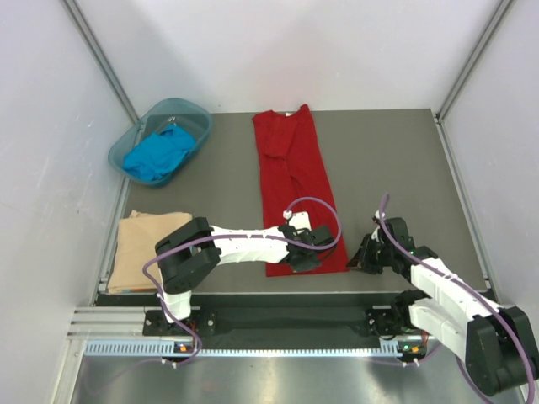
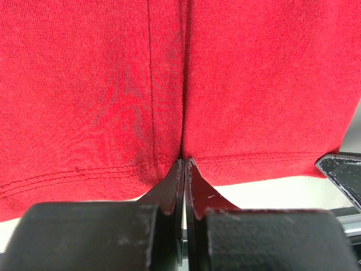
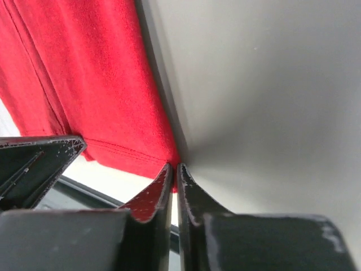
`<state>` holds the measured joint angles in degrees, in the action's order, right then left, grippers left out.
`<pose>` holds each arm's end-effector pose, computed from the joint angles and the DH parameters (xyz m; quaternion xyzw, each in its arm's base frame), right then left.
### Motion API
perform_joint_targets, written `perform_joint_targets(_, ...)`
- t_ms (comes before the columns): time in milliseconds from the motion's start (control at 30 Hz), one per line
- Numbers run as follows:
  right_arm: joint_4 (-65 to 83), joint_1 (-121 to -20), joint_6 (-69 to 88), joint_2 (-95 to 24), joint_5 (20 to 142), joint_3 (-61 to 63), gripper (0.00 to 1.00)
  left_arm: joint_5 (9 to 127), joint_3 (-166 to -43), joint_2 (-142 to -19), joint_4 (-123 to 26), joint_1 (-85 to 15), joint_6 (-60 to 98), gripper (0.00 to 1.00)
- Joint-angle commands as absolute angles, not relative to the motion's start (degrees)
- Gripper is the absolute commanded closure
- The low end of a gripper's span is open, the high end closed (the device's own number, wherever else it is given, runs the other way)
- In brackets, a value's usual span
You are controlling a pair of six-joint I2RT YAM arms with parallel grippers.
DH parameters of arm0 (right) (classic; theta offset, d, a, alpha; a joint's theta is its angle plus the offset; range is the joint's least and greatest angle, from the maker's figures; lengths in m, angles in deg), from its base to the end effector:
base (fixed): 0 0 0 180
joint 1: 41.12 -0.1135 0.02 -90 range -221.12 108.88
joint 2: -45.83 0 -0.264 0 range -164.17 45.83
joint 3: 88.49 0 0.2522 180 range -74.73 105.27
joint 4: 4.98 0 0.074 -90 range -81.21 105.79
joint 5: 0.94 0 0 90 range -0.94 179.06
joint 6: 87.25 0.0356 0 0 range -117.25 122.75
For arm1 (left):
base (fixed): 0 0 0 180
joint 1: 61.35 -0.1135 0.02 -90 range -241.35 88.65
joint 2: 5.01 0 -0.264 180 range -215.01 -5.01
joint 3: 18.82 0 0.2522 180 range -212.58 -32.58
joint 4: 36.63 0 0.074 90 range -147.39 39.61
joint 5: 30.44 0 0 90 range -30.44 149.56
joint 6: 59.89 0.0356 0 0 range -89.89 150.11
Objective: Fold and stack the t-shirts
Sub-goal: Fold the tshirt
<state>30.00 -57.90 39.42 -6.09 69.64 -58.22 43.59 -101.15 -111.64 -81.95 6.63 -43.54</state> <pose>0.1409 0.0549 0.1384 0.1154 0.9384 0.2716 0.1801 0.1452 -0.3329 0.1612 -0.0728 0.9723 -0.1205 0.1867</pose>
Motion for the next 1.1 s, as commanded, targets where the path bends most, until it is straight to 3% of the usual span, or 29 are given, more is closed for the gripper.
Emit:
perform_joint_targets(0,30.3,-58.6,39.7,-4.8,72.3,-57.8,1.00,43.6,-99.5,-110.7,-84.9,7.2,-43.6,1.00)
perform_joint_targets(267,32.3,-59.2,40.1,-1.4,72.4,-57.4,1.00,45.5,-99.2,-110.0,-85.3,7.1,-43.1,1.00)
perform_joint_targets(367,32.3,-59.2,39.9,-2.4,72.4,-57.7,0.93,46.8,-100.8,-109.1,-84.5,7.2,-41.4,0.84)
perform_joint_targets(400,32.3,-59.1,39.9,-2.6,72.5,-57.7,0.86,47.2,-101.5,-108.8,-84.8,7.2,-40.4,0.77)
perform_joint_targets(500,33.0,-59.2,40.0,-2.5,72.7,-57.3,0.78,48.0,-104.1,-108.5,-86.3,7.2,-39.2,0.70)
perform_joint_targets(633,33.7,-59.2,40.2,-1.5,72.7,-56.8,0.76,47.7,-106.0,-107.0,-88.7,6.9,-37.8,0.66)
perform_joint_targets(767,33.5,-59.1,40.1,-2.2,72.2,-57.3,0.77,48.3,-106.2,-103.9,-89.2,5.8,-35.1,0.62)
perform_joint_targets(900,33.1,-59.1,39.7,-2.3,71.4,-58.3,1.00,48.7,-101.6,-97.0,-88.4,2.6,-32.4,0.59)
perform_joint_targets(1067,32.7,-59.2,40.8,0.7,69.5,-59.6,1.00,51.6,-86.3,-86.5,-87.0,-3.7,-31.9,0.58)
